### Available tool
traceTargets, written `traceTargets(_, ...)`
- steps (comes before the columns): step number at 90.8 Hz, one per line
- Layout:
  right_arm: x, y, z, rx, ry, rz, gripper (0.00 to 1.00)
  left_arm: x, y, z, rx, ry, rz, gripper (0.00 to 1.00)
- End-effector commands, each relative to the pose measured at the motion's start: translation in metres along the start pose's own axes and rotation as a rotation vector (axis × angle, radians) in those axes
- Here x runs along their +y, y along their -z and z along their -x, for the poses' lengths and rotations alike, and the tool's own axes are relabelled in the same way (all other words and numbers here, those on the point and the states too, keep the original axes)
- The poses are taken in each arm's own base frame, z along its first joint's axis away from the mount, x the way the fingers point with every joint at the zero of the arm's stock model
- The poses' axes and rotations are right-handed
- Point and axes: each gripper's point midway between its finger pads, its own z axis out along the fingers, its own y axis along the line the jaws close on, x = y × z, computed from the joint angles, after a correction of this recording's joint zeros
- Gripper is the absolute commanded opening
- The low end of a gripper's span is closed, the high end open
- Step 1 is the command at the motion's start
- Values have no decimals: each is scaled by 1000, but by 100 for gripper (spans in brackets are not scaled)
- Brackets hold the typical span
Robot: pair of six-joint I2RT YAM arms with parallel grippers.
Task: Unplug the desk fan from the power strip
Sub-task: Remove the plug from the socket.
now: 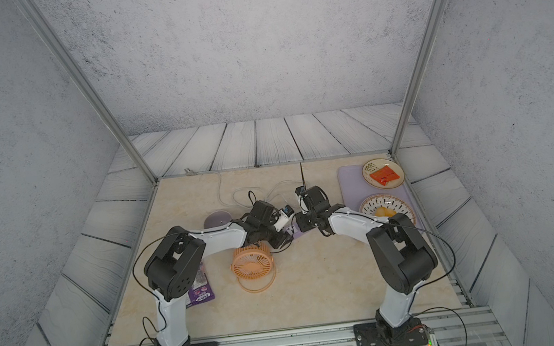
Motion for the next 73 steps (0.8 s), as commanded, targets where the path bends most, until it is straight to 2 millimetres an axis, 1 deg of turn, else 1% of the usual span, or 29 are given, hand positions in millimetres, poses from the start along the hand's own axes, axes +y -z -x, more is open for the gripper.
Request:
traceTargets(1,14,13,36,-110,15,48,45,-38,-5,-15,62,-65,-112,0)
traceTargets(15,13,13,38,-84,1,41,43,-38,-5,-15,62,-64,-112,0)
traceTargets(36,7,12,41,-43,-5,1,41,-38,-5,-15,60,-64,-112,0)
traceTargets(61,17,10,41,-36,-10,37,40,-38,-5,-15,60,-66,-112,0)
traceTargets(73,25,13,44,-65,-3,62,40,-38,-6,-16,62,-66,-113,0)
